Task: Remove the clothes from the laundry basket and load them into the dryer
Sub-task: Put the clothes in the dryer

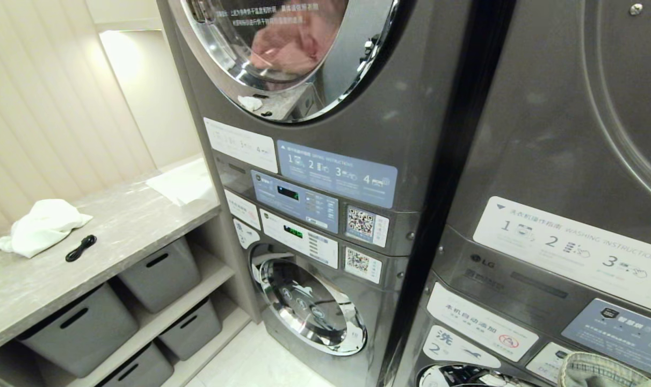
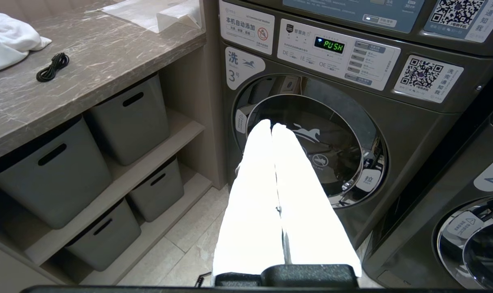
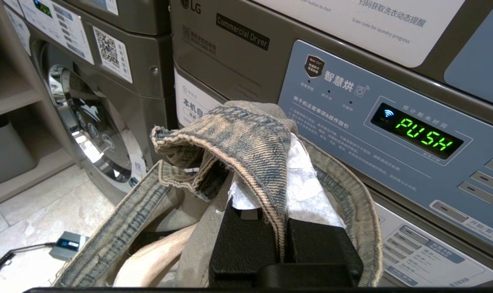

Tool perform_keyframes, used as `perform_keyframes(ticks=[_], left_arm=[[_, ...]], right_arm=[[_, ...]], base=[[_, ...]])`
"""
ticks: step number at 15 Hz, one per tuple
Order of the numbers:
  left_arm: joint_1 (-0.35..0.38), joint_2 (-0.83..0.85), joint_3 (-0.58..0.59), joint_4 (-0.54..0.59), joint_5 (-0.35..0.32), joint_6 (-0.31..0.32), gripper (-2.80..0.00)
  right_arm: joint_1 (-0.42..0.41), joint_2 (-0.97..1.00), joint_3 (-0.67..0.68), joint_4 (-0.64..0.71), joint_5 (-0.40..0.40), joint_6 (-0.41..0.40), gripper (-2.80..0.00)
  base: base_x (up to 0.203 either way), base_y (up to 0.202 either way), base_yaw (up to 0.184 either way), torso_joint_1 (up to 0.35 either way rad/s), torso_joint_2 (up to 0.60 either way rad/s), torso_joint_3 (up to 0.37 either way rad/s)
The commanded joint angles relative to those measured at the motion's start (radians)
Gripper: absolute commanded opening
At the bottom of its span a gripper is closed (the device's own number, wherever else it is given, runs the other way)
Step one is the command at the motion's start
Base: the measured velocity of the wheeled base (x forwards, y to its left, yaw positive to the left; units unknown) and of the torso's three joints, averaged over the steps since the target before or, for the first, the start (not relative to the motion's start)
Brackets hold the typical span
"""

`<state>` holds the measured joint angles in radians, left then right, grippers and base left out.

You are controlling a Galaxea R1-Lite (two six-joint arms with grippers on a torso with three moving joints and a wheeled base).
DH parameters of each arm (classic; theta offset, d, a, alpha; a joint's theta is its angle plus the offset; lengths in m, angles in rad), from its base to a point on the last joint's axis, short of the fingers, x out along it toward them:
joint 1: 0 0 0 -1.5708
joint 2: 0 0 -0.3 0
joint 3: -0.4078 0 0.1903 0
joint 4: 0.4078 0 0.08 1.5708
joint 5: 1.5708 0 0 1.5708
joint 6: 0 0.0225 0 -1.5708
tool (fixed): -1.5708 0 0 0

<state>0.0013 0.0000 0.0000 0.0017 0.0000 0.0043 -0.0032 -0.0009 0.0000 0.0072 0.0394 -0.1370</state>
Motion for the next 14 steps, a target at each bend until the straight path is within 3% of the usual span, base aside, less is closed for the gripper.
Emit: perform_keyframes(ticks=[1,8,10,14], left_arm=[[0.0,-0.002,0.002,0.0,0.0,0.0,-2.8],[0.0,-0.002,0.002,0.0,0.0,0.0,-2.8],[0.0,-0.002,0.002,0.0,0.0,0.0,-2.8],[0.0,-0.002,0.0,0.002,0.0,0.006,-2.8]], right_arm=[[0.0,-0.001,0.0,0.0,0.001,-0.001,-2.8],[0.0,-0.001,0.0,0.0,0.011,-0.001,-2.8],[0.0,-0.001,-0.024,-0.015,0.008,-0.055,-2.8],[-0.003,0.165,-0.379,0.002,0.001,-0.067,-2.8]], base=[[0.0,0.0,0.0,0.057,-0.13,-0.068],[0.0,0.0,0.0,0.02,-0.04,-0.018],[0.0,0.0,0.0,0.0,0.0,0.0],[0.0,0.0,0.0,0.0,0.0,0.0]])
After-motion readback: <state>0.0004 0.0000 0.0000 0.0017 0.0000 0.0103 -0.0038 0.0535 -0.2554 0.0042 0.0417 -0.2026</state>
